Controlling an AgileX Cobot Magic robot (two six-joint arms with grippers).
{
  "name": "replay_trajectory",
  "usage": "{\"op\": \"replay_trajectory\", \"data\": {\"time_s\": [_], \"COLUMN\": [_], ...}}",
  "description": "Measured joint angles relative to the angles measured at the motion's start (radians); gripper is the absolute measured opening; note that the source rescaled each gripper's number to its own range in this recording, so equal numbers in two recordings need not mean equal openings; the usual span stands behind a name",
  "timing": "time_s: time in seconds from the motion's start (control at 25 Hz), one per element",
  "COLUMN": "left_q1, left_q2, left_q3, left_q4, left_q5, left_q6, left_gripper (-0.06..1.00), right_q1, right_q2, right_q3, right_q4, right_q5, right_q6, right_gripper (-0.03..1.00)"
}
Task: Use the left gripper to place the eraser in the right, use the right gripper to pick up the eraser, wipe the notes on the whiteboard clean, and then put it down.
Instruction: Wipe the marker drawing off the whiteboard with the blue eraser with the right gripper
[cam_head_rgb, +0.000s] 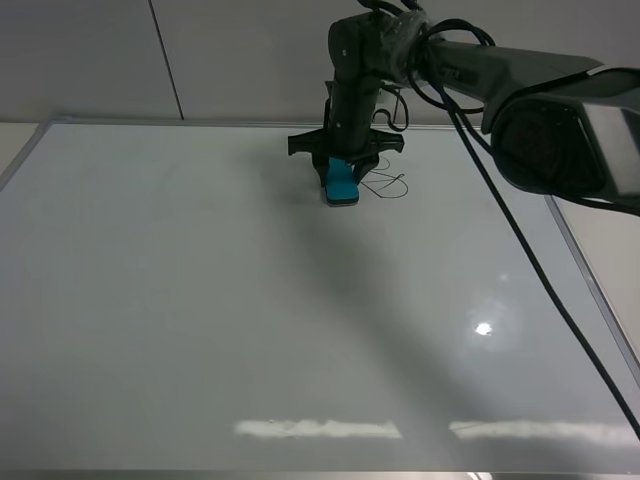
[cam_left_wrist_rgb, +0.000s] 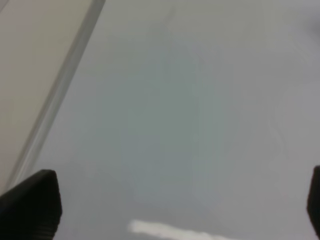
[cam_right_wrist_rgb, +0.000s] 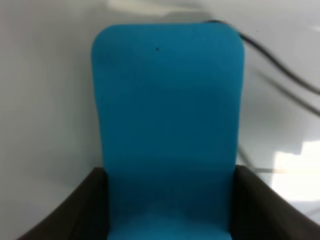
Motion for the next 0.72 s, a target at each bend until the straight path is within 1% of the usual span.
{"op": "replay_trajectory", "data": {"time_s": [0.12, 0.28, 0.48, 0.6, 0.72], "left_q1": [0.0, 0.0, 0.0, 0.0, 0.0], "left_q2": [0.0, 0.0, 0.0, 0.0, 0.0], "left_q3": [0.0, 0.0, 0.0, 0.0, 0.0], "left_q4": [0.0, 0.0, 0.0, 0.0, 0.0], "left_q5": [0.0, 0.0, 0.0, 0.0, 0.0], "left_q6": [0.0, 0.0, 0.0, 0.0, 0.0], "left_gripper": [1.0, 1.0, 1.0, 1.0, 1.0], "right_q1": [-0.034, -0.083, -0.138, -0.143, -0.129], "right_q2": [-0.001, -0.002, -0.003, -0.003, -0.003], "right_q3": [-0.003, -0.003, -0.003, -0.003, -0.003], "right_q4": [0.001, -0.004, -0.062, -0.074, -0.086], "right_q5": [0.024, 0.034, 0.041, 0.042, 0.042], "right_q6": [-0.018, -0.036, -0.05, -0.058, -0.074], "right_gripper": [0.03, 0.03, 0.03, 0.03, 0.03]}}
